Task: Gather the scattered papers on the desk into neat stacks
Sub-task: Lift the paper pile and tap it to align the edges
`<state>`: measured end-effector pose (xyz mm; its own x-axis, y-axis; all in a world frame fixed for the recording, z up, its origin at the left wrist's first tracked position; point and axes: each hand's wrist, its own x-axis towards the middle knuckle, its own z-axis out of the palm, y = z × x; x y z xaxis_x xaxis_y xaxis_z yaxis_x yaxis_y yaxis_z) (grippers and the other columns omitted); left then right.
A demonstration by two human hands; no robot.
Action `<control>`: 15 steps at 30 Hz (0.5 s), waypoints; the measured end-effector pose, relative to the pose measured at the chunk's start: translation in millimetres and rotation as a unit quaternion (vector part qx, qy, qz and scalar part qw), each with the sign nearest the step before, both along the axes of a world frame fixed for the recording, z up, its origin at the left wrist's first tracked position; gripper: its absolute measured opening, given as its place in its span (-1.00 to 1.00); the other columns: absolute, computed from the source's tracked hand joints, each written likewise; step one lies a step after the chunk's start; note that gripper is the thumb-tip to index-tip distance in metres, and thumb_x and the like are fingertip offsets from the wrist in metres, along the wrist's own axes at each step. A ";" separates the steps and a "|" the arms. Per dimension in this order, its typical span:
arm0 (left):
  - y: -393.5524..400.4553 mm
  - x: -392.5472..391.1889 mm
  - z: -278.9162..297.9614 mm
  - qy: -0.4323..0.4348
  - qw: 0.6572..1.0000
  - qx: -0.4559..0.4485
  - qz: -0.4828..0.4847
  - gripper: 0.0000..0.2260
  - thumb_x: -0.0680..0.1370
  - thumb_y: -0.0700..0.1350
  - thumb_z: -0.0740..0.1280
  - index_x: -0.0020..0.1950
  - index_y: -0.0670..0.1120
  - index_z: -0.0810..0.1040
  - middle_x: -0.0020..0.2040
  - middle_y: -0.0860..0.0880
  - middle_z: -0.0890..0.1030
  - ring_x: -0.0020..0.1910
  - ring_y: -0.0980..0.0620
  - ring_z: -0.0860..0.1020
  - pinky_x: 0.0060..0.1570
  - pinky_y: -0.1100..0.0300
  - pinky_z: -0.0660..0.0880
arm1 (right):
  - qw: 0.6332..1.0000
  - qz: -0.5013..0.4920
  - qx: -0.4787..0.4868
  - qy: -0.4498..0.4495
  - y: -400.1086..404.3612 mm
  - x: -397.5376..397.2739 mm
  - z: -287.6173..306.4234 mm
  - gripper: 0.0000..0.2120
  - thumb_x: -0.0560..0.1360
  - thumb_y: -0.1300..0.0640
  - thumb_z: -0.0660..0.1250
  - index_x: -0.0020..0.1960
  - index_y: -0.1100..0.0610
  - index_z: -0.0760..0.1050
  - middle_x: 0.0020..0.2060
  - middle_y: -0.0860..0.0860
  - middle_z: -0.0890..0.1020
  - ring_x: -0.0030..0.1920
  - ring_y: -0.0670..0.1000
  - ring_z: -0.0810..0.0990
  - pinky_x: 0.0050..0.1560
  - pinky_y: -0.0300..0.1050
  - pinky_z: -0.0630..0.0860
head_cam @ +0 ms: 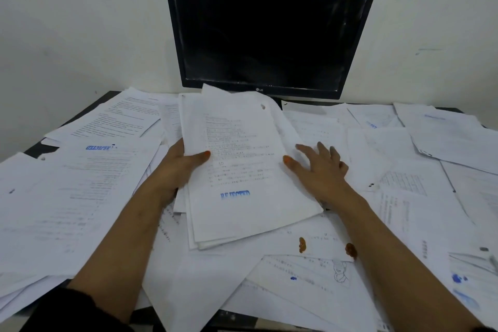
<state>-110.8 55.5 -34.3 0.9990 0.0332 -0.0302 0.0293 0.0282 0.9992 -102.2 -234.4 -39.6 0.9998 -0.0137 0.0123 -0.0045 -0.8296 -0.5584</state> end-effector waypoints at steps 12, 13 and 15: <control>-1.9 11.9 -5.7 0.031 0.996 -0.042 0.072 -0.69 0.57 -0.20 0.35 0.32 -0.14 0.52 0.13 -0.04 0.64 -0.04 0.06 0.63 -0.20 0.25 0.58 | 0.937 -0.079 0.336 0.060 -25.5 3.8 18.1 -0.77 0.48 0.28 0.35 0.13 0.16 0.53 -0.11 0.14 0.61 -0.23 0.17 0.63 -0.34 -0.05 0.61; -1.1 13.7 -5.3 0.034 0.996 -0.030 0.074 -0.68 0.57 -0.20 0.34 0.33 -0.15 0.52 0.15 -0.07 0.63 -0.05 0.06 0.62 -0.20 0.25 0.56 | 0.928 -0.082 0.355 0.079 -27.8 2.3 20.8 -0.80 0.48 0.30 0.35 0.10 0.19 0.54 -0.10 0.16 0.63 -0.22 0.17 0.64 -0.40 -0.10 0.59; -2.3 14.9 -5.6 0.041 0.997 -0.007 0.065 -0.68 0.57 -0.18 0.35 0.32 -0.15 0.51 0.13 -0.08 0.62 -0.05 0.06 0.61 -0.17 0.23 0.54 | 0.930 -0.078 0.346 0.096 -32.7 0.0 23.1 -0.86 0.49 0.31 0.35 0.05 0.21 0.55 -0.07 0.18 0.65 -0.17 0.16 0.65 -0.39 -0.10 0.61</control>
<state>-95.9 53.2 -39.9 0.9804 0.1611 -0.1135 0.1066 0.0509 0.9930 -102.3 -267.1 -16.5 0.9679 -0.0965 -0.2320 -0.2493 -0.2535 -0.9347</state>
